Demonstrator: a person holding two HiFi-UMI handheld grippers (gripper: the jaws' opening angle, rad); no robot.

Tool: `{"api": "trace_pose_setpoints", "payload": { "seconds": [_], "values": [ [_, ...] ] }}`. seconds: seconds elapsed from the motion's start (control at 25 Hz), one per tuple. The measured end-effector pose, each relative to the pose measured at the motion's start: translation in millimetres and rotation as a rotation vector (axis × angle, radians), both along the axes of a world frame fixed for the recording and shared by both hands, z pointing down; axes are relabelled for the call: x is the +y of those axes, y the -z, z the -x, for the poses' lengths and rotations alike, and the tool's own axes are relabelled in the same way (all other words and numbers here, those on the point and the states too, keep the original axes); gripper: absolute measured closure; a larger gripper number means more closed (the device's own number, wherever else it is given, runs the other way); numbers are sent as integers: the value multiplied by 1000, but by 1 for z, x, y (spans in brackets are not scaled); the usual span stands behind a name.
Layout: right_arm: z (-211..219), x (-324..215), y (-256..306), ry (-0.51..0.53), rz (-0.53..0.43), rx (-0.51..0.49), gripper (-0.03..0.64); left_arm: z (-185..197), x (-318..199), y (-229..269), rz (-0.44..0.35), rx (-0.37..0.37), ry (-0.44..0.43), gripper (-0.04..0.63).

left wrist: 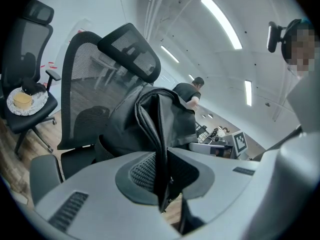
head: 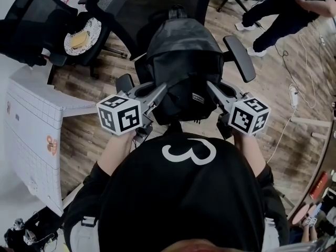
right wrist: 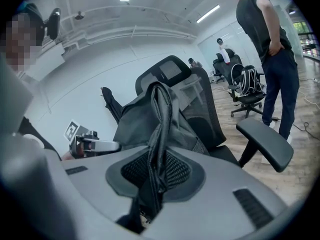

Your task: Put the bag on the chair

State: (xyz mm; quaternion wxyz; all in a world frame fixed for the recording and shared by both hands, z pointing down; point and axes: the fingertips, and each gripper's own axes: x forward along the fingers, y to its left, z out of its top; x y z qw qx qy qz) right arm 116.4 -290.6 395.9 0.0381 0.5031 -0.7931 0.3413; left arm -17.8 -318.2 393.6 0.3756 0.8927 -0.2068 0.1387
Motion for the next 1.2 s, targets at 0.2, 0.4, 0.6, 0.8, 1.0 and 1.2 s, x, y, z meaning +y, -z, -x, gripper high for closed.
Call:
{"api": "trace_pose_setpoints", "payload": {
  "seconds": [0.2, 0.4, 0.6, 0.8, 1.0, 1.2],
  "values": [
    [-4, -26, -14, 0, 24, 7, 545, -4, -27, -12, 7, -17, -2, 532],
    [-8, -50, -31, -1, 52, 7, 545, -7, -50, -30, 31, -38, 2, 534],
    [-13, -75, -44, 5, 75, 5, 545, -12, -73, -43, 57, -57, 14, 532],
    [-15, -100, -57, 14, 95, -1, 545, -14, -95, -56, 71, -81, 26, 532],
    [-14, -121, -73, 18, 107, -14, 545, -12, -112, -71, 85, -95, 39, 532],
    [-12, -137, -90, 13, 132, -33, 545, -10, -127, -86, 74, -130, 45, 532]
  ]
}}
